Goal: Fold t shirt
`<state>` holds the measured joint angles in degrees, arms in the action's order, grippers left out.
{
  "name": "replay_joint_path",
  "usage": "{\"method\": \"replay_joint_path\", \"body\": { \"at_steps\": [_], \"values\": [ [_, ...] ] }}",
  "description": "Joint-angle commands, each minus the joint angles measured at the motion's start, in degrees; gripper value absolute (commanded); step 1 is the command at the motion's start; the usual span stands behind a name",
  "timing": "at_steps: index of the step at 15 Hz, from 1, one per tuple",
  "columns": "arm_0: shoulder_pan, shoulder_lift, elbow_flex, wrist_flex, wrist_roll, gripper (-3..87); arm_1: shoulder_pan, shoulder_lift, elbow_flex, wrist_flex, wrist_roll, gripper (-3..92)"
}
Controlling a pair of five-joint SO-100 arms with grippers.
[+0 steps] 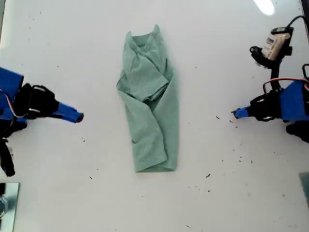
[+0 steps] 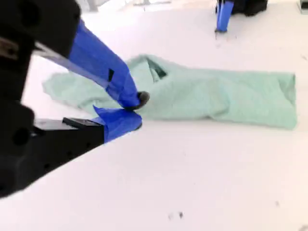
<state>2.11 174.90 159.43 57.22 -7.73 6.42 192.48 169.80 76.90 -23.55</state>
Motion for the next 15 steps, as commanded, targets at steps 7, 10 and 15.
{"method": "replay_joint_path", "body": {
  "at_steps": [7,10,15],
  "values": [
    [6.5,-64.7,-69.7,14.4,4.9,28.7,-10.8,-80.6,-84.5,3.3,2.1,24.7],
    [6.3,-81.0,-81.6,14.4,8.1,29.7,-13.4,-98.2,-104.5,8.2,3.3,33.1],
    [6.9,-94.0,-81.5,9.5,8.2,29.6,-17.0,-110.9,-108.5,6.9,8.4,32.8]
  ]
}}
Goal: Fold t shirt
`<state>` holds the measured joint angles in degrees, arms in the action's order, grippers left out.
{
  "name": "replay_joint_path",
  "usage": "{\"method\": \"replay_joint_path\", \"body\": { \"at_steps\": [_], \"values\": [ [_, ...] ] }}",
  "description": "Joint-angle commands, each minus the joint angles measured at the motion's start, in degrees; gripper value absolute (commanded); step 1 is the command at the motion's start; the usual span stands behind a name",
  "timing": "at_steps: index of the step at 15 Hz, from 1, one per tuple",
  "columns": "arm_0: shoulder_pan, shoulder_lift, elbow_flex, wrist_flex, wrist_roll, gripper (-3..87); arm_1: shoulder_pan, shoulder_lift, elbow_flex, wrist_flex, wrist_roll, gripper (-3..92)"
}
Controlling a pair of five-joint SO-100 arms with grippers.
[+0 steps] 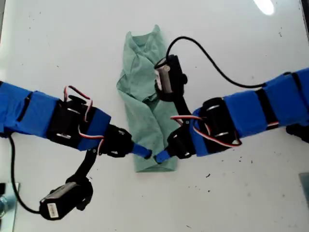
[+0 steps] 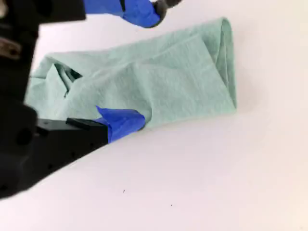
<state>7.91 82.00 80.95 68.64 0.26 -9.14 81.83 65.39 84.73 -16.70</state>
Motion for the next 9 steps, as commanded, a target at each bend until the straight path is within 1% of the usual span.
{"method": "replay_joint_path", "body": {
  "at_steps": [1,3,5,6,7,8,9],
  "values": [
    [1.4,-4.0,-3.6,-3.8,0.6,29.5,-1.9,-2.0,-3.9,-1.2,3.0,32.6],
    [1.1,-10.6,-5.1,-7.2,1.0,28.8,-2.9,-6.2,-3.6,-2.5,4.8,32.6],
    [0.0,-15.2,-5.5,-9.4,0.9,28.4,-3.0,-10.6,-3.1,-6.7,5.4,31.9],
    [0.0,-16.2,-5.5,-10.0,1.1,25.0,-2.7,-13.5,-3.2,-9.1,5.4,30.1],
    [-0.1,-17.3,-6.1,-10.1,1.4,19.6,-2.6,-16.4,-3.5,-10.8,5.4,24.6],
    [0.4,-18.0,-6.7,-10.0,2.5,2.1,-2.7,-18.4,-4.1,-11.3,5.5,4.5],
    [0.8,-18.5,-7.7,-9.4,3.0,-0.2,-3.0,-18.4,-4.5,-11.3,5.2,-0.4]
  ]
}}
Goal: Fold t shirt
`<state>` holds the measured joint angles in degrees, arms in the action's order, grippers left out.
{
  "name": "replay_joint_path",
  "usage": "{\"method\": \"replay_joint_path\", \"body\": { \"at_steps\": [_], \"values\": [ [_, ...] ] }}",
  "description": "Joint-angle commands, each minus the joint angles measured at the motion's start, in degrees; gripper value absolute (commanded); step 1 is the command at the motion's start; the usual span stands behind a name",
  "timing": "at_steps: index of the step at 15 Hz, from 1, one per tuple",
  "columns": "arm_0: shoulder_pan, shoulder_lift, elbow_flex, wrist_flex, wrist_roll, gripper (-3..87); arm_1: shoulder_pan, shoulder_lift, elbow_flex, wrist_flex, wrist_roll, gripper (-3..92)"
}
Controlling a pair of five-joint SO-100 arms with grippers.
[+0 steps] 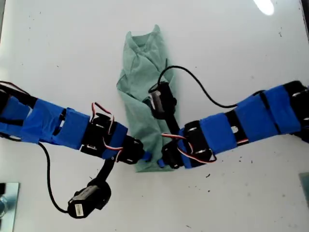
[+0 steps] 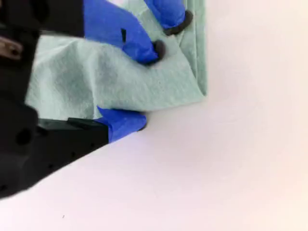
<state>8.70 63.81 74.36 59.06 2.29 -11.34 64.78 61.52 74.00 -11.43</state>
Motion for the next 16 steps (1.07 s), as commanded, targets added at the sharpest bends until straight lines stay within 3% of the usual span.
{"method": "replay_joint_path", "body": {
  "at_steps": [1,5,7,11,14,16],
  "values": [
    [0.5,-0.1,-2.1,0.2,1.3,-0.2,-1.1,-0.7,-1.7,0.1,-1.0,-0.4],
    [3.3,0.2,-12.0,1.8,5.4,-0.2,-2.9,7.6,-3.8,0.7,-8.5,-0.4],
    [6.1,1.3,-19.2,4.0,7.4,-0.2,-5.5,10.5,-9.5,5.2,-11.3,-0.4],
    [11.3,4.7,-19.0,3.8,6.4,-0.2,-10.2,17.4,-8.3,3.6,-13.8,-0.4],
    [9.8,6.6,-18.3,4.3,5.6,-0.2,-6.2,20.6,-7.4,3.2,-17.0,-0.4],
    [4.6,11.1,-17.8,6.8,10.9,-0.2,-0.1,22.3,-6.9,3.2,-21.4,-0.4]
  ]
}}
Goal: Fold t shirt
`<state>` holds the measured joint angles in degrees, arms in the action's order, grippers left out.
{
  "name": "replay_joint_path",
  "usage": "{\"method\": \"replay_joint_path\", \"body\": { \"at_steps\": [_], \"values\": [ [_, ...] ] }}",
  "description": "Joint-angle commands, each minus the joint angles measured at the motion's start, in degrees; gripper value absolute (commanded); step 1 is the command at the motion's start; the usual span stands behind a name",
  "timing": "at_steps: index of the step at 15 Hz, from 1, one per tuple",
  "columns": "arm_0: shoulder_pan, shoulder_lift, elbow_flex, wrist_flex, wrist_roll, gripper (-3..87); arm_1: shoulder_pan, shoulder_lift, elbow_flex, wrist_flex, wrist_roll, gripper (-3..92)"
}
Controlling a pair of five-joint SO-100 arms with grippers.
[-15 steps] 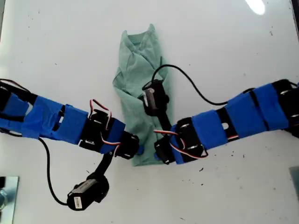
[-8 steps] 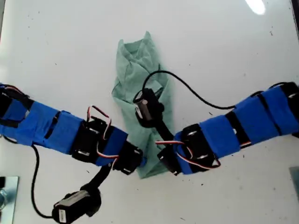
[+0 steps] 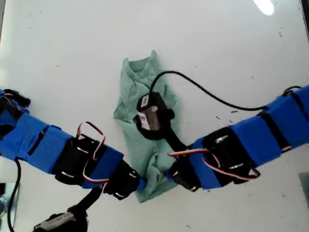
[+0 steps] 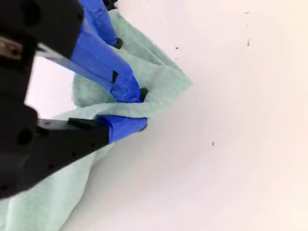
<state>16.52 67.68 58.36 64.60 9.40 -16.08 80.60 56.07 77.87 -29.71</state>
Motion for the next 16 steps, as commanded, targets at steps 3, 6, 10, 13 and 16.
{"method": "replay_joint_path", "body": {
  "at_steps": [3,6,10,13,16],
  "values": [
    [-17.4,13.4,-1.6,9.0,14.9,-0.2,17.7,8.2,-2.5,-0.4,-13.8,-0.4],
    [-30.6,15.5,-1.1,12.5,20.3,-0.2,29.0,7.6,0.3,-4.6,-19.4,11.7],
    [-43.0,29.1,11.5,13.7,13.9,28.3,44.2,14.0,8.1,-3.1,-11.5,17.1],
    [-53.1,55.0,42.5,-3.1,11.9,29.1,59.5,34.0,34.8,-6.5,-8.5,16.5],
    [-55.4,76.5,69.2,-11.8,10.9,25.7,65.7,57.8,59.8,-6.1,-10.7,16.0]
  ]
}}
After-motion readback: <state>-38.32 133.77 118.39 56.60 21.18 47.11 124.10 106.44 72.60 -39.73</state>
